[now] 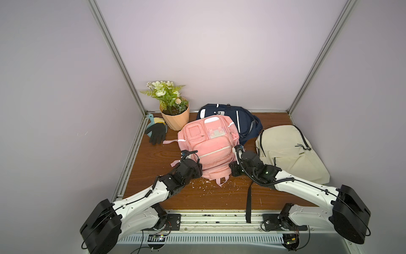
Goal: Zip up the backpack
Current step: Zip the zipper on the backpack.
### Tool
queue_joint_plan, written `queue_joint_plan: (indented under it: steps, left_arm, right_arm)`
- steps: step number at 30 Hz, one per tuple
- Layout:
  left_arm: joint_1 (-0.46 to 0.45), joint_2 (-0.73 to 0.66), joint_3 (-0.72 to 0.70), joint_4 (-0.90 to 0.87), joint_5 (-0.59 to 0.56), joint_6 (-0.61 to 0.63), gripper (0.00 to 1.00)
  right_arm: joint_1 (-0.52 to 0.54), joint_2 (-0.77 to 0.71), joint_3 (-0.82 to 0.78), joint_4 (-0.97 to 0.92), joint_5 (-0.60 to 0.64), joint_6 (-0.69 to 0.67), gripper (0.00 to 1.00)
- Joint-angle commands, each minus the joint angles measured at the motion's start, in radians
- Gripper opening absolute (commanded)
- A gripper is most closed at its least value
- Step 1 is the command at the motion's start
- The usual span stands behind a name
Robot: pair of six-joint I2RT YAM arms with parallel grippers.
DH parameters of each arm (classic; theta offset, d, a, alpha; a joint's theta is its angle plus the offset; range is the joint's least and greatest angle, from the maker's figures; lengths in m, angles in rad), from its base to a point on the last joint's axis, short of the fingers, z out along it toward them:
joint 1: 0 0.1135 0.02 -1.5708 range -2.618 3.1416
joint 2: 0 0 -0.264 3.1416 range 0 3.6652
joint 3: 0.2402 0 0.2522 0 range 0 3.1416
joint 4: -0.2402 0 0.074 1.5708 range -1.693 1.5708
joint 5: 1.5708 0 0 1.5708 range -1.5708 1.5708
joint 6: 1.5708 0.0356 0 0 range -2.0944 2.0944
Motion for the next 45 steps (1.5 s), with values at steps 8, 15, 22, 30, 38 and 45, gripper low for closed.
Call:
queue_joint_plan:
  steps: [8, 15, 22, 30, 38, 45]
  left_arm:
    - [-0.169, 0.072, 0.051, 0.306, 0.118, 0.474, 0.72]
    - [-0.175, 0.239, 0.093, 0.364, 0.203, 0.561, 0.71]
    - [-0.175, 0.35, 0.146, 0.353, 0.12, 0.569, 0.46]
    - [-0.175, 0.336, 0.093, 0.291, 0.007, 0.501, 0.04]
    - [-0.174, 0.273, 0.003, 0.257, -0.06, 0.456, 0.0]
    - [-0.175, 0.245, -0.015, 0.259, -0.012, 0.48, 0.0]
  right_arm:
    - [0.038, -0.079, 0.011, 0.075, 0.043, -0.005, 0.0]
    - [0.054, -0.073, 0.023, 0.078, 0.008, 0.0, 0.0]
    - [0.073, -0.054, 0.03, 0.05, 0.049, 0.012, 0.0]
    - [-0.004, -0.066, 0.042, -0.062, 0.133, 0.029, 0.0]
    - [-0.113, -0.089, 0.067, -0.131, 0.123, 0.008, 0.0]
    - [-0.152, -0.069, 0.083, -0.136, 0.156, -0.022, 0.0]
